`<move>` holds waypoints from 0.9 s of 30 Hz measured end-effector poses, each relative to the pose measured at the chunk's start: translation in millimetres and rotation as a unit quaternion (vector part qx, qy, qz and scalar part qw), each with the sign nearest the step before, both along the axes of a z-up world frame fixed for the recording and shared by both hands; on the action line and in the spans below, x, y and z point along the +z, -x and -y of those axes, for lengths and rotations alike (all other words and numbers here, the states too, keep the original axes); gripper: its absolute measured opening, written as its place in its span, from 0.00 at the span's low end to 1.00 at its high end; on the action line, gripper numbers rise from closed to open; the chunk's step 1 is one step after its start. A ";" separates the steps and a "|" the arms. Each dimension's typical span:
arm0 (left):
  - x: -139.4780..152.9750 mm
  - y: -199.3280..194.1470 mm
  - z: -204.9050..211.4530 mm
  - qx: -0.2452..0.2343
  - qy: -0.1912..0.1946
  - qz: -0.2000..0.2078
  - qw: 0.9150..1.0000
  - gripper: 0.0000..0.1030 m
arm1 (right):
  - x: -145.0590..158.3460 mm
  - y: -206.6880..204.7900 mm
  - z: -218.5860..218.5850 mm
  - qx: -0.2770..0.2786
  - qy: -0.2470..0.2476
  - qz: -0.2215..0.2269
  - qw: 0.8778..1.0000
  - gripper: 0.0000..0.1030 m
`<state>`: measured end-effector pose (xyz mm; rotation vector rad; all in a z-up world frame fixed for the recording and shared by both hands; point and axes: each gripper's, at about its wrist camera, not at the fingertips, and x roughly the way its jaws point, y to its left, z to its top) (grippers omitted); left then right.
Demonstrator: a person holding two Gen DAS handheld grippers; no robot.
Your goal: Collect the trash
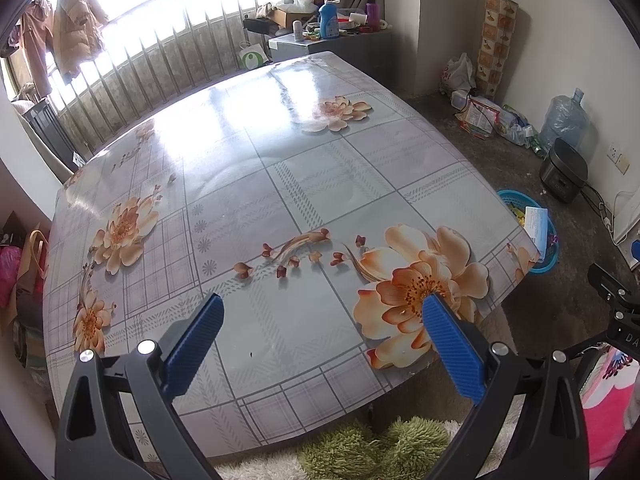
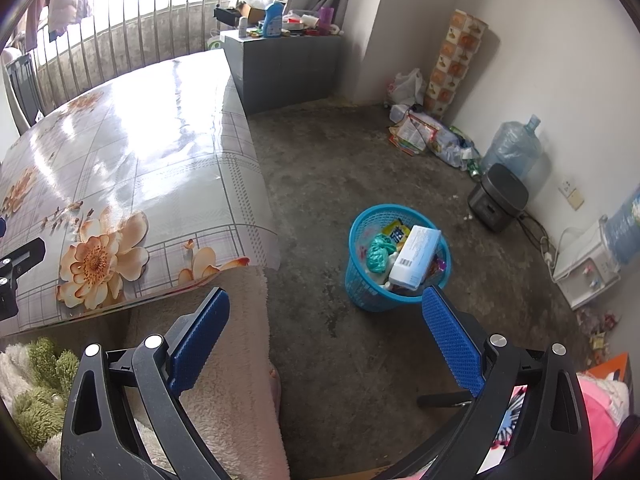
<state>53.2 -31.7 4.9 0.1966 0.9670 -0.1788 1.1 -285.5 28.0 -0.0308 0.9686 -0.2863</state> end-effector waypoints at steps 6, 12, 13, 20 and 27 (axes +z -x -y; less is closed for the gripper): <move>-0.2 0.0 0.0 0.001 0.000 -0.001 1.000 0.95 | 0.1 0.2 -0.7 0.000 0.000 0.000 1.000 0.90; -0.1 0.0 0.0 0.000 0.000 -0.001 1.000 0.95 | 0.8 -1.5 -1.0 0.001 0.000 0.000 1.000 0.90; -0.9 0.3 -0.4 0.000 0.000 -0.001 1.000 0.95 | 0.7 -1.4 -1.1 0.001 0.000 0.000 1.000 0.90; -0.7 0.1 -0.6 0.000 0.000 -0.001 1.000 0.95 | 0.7 -1.4 -1.2 0.001 0.000 0.000 1.000 0.90; -0.9 -0.3 -0.6 0.000 0.001 -0.002 1.000 0.95 | 0.7 -1.5 -1.2 0.001 0.000 0.000 1.000 0.90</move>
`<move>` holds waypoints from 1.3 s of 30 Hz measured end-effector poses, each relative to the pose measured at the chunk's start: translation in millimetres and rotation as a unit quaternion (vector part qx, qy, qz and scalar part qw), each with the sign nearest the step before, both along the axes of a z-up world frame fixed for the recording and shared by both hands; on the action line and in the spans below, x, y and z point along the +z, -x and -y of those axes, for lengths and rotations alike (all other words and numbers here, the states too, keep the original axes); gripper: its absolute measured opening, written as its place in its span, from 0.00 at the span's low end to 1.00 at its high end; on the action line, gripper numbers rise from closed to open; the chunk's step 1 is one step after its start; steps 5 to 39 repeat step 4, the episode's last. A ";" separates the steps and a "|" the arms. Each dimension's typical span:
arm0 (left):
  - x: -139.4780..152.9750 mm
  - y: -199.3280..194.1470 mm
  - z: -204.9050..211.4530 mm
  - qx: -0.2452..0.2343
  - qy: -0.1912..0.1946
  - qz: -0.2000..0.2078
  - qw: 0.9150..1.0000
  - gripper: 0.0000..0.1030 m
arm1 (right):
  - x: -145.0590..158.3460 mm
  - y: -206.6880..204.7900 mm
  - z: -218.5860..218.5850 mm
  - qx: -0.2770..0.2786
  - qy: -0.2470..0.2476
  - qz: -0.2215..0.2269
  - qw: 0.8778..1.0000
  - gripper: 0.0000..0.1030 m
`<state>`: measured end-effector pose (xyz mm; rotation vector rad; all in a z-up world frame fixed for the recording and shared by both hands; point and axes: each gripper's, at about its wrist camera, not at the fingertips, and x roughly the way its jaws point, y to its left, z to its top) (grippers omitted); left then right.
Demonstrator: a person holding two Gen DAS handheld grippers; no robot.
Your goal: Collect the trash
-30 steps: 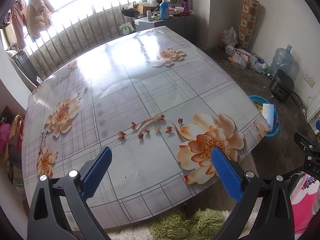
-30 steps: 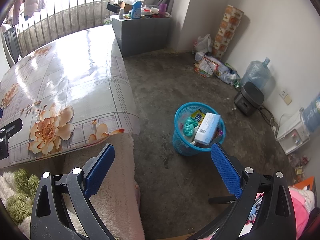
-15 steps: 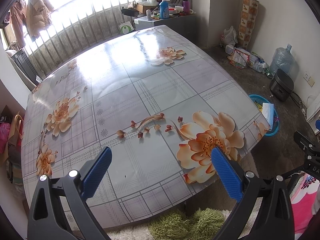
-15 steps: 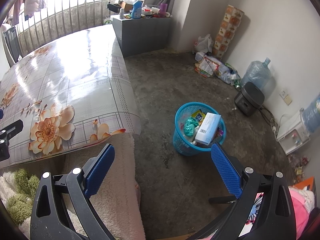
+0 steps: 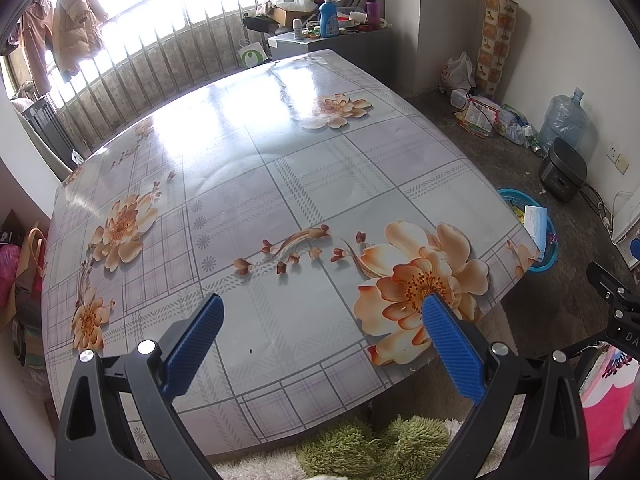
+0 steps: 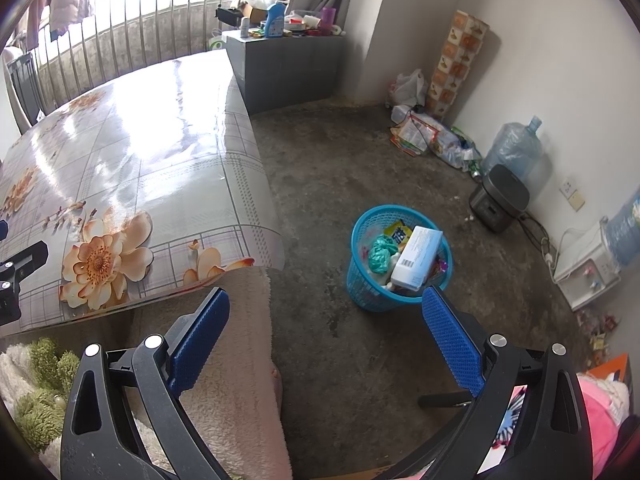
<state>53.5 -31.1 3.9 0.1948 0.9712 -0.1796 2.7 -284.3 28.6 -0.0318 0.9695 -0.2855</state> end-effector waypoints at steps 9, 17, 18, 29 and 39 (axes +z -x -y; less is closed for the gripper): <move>-4.5 4.2 -0.6 0.001 0.002 -0.002 1.000 0.95 | 0.2 -0.2 0.0 0.000 0.000 0.000 1.000 0.90; -4.5 4.2 -0.6 0.001 0.002 -0.002 1.000 0.95 | 0.2 -0.2 0.0 0.000 0.000 0.000 1.000 0.90; -4.5 4.2 -0.6 0.001 0.002 -0.002 1.000 0.95 | 0.2 -0.2 0.0 0.000 0.000 0.000 1.000 0.90; -4.5 4.2 -0.6 0.001 0.002 -0.002 1.000 0.95 | 0.2 -0.2 0.0 0.000 0.000 0.000 1.000 0.90; -4.5 4.2 -0.6 0.001 0.002 -0.002 1.000 0.95 | 0.2 -0.2 0.0 0.000 0.000 0.000 1.000 0.90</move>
